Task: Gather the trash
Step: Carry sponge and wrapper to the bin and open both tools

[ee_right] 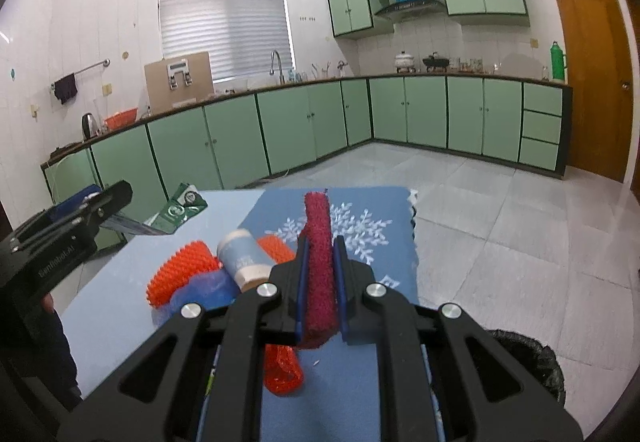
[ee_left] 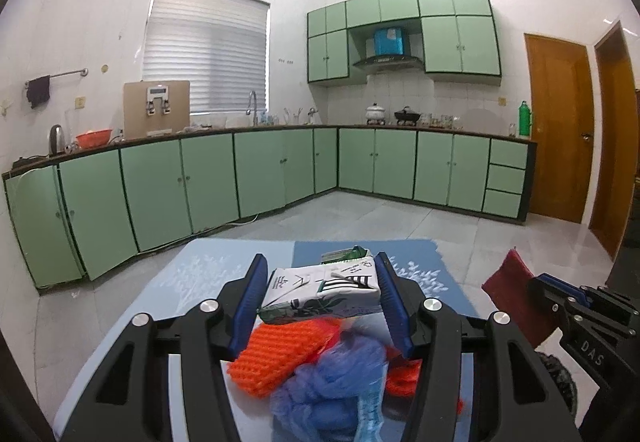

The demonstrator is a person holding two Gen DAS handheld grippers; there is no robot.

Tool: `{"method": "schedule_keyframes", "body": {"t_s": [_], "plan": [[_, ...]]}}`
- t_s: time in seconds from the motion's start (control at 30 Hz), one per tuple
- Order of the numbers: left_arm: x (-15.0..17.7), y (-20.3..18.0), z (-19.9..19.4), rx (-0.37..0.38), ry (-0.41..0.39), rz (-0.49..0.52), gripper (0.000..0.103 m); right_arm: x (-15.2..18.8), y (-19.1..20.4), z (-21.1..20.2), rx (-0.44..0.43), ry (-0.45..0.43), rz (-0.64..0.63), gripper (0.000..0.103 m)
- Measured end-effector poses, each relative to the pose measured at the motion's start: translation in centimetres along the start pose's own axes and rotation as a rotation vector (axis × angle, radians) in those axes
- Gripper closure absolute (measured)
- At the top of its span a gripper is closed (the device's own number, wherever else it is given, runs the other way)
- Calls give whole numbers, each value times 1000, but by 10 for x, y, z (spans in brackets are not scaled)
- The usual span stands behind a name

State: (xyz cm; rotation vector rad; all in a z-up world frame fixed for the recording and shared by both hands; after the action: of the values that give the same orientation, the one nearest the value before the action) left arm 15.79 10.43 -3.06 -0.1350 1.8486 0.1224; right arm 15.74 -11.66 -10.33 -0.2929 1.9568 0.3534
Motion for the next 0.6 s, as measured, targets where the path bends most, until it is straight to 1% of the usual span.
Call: {"method": "schedule_keyframes", "body": {"t_s": [0.13, 0.27, 0.4, 0.6], "plan": [[-12, -20, -7, 49, -31, 13, 49, -14, -9, -16, 8, -41, 6, 92], [-16, -49, -10, 111, -43, 30, 49, -23, -26, -31, 41, -68, 9, 92], [-13, -82, -8, 182, -33, 43, 49, -23, -54, -49, 100, -82, 23, 92], [-5, -136, -7, 293, -16, 67, 49, -10, -105, -73, 207, -79, 54, 92]]}}
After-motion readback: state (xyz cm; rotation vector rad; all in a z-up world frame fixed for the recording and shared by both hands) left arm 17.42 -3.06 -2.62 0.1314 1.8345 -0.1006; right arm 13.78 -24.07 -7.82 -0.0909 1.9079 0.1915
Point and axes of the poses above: each gripper's, at about its wrist camera, not at the fingertips, and z roughly the way its jaws point, y to its left, x to its underside, the point moved 9 cm from there along z, roughly the way its jaws point, and after that the axes turned 1 degree about -x, right-handed, at the moved point
